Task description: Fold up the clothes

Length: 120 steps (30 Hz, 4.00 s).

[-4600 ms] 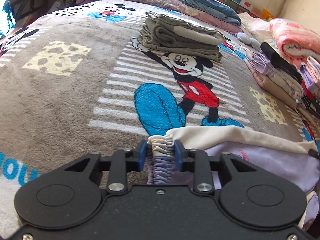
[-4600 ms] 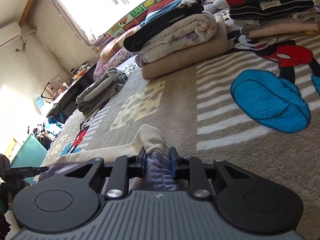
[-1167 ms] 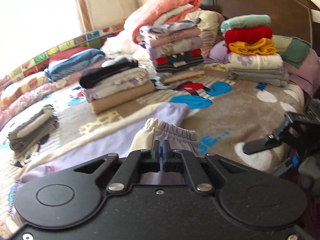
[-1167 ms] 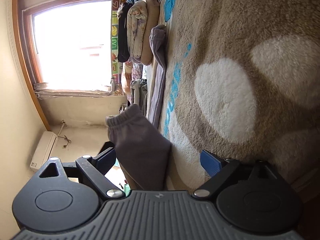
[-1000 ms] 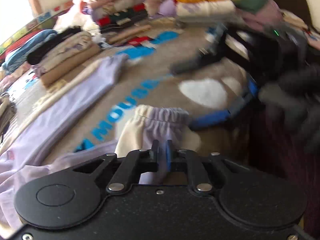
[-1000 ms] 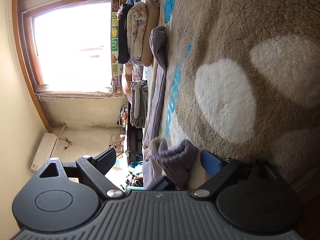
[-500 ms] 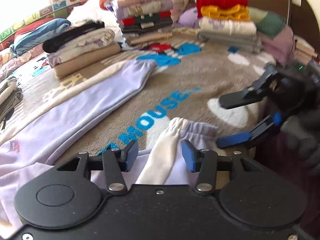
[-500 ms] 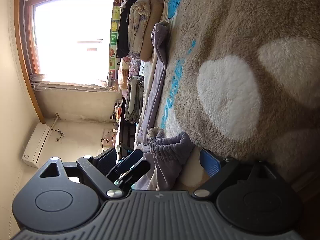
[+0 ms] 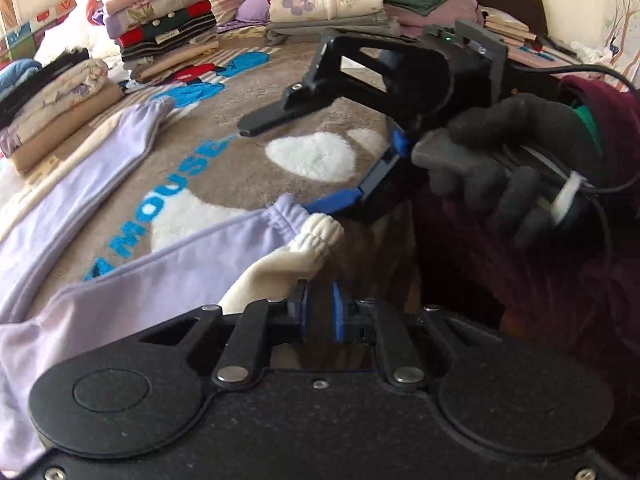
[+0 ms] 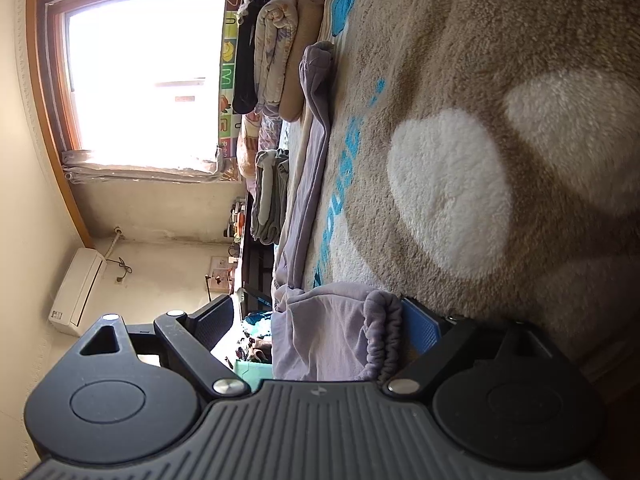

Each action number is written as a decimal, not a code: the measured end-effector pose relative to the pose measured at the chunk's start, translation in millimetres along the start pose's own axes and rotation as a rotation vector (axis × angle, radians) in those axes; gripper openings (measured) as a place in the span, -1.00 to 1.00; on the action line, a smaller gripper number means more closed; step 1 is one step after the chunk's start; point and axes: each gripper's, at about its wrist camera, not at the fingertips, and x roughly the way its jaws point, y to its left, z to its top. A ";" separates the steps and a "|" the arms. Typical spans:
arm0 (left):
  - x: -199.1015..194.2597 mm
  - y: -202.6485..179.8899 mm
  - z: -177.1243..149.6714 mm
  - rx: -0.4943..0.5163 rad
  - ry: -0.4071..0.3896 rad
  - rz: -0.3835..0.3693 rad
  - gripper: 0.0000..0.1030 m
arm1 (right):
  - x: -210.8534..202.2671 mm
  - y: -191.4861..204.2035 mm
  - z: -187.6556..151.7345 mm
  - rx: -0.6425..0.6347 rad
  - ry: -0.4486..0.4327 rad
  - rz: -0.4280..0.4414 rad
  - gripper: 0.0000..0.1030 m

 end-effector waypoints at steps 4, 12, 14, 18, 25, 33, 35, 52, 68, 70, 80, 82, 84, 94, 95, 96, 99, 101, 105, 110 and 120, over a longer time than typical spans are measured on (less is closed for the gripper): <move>-27.1 17.1 -11.7 -0.146 -0.096 -0.015 -0.81 | -1.6 8.3 -6.5 -0.049 0.011 -0.050 0.57; -30.2 72.9 -37.6 -0.579 -0.197 0.078 -0.79 | 2.5 17.0 -23.7 -0.145 0.016 -0.144 0.13; -15.2 64.2 -41.7 -0.571 -0.146 0.082 -0.79 | 4.6 20.4 -26.5 -0.179 0.012 -0.158 -0.27; -4.8 37.5 -42.9 -0.503 -0.134 0.091 -0.47 | 6.8 30.1 -34.2 -0.251 -0.006 -0.139 -0.61; -17.3 40.2 -31.3 -0.543 -0.259 0.110 -0.47 | -8.3 75.6 -17.2 -0.364 -0.122 -0.008 -0.75; -3.0 38.6 -25.7 -0.593 -0.289 0.106 -0.09 | -24.2 44.9 21.0 -0.244 -0.205 -0.169 -0.64; -7.0 39.9 -33.5 -0.609 -0.291 0.108 -0.09 | -25.7 21.4 21.1 -0.187 -0.229 -0.219 -0.29; -108.6 132.0 -146.4 -1.373 -0.475 0.552 -0.09 | -12.2 32.7 -15.3 -0.305 -0.153 -0.320 0.14; -152.4 247.0 -213.9 -1.567 -0.658 0.679 -0.09 | -2.2 27.9 -26.7 -0.321 -0.155 -0.357 -0.55; -151.7 259.4 -214.7 -1.575 -0.652 0.670 -0.09 | -0.8 28.9 -26.3 -0.330 -0.154 -0.361 -0.55; -170.1 228.3 -276.2 -1.726 -0.834 0.542 -0.84 | -1.0 33.0 -17.8 -0.318 -0.161 -0.333 -0.66; -163.5 225.3 -289.3 -1.767 -0.864 0.501 -0.84 | -1.2 34.1 -15.9 -0.314 -0.162 -0.327 -0.66; -171.4 221.9 -285.4 -1.714 -0.904 0.463 -0.86 | -2.3 36.0 -14.4 -0.312 -0.167 -0.318 -0.66; -168.0 218.9 -279.2 -1.659 -0.779 0.521 -0.78 | -11.0 44.5 -21.0 -0.353 -0.176 -0.394 -0.68; -168.3 218.1 -279.6 -1.658 -0.781 0.519 -0.78 | -13.7 47.5 -22.5 -0.360 -0.185 -0.382 -0.69; -168.3 218.9 -280.0 -1.663 -0.787 0.511 -0.78 | -17.4 51.1 -24.4 -0.371 -0.199 -0.361 -0.69; -169.3 216.4 -281.5 -1.669 -0.800 0.481 -0.78 | -26.9 60.9 -29.6 -0.405 -0.237 -0.355 -0.69; -169.1 216.0 -278.6 -1.659 -0.785 0.478 -0.78 | -26.4 55.1 -27.2 -0.375 -0.226 -0.420 -0.69; -169.8 218.8 -273.8 -1.651 -0.749 0.493 -0.74 | -16.2 46.9 -21.7 -0.327 -0.180 -0.531 -0.65; -182.4 209.1 -267.1 -1.615 -0.751 0.588 -0.70 | -31.0 70.0 -35.5 -0.408 -0.259 -0.549 -0.32; -146.1 161.4 -165.5 -1.119 -0.592 0.585 -0.70 | 29.0 106.3 -30.5 -0.777 -0.142 -0.506 -0.35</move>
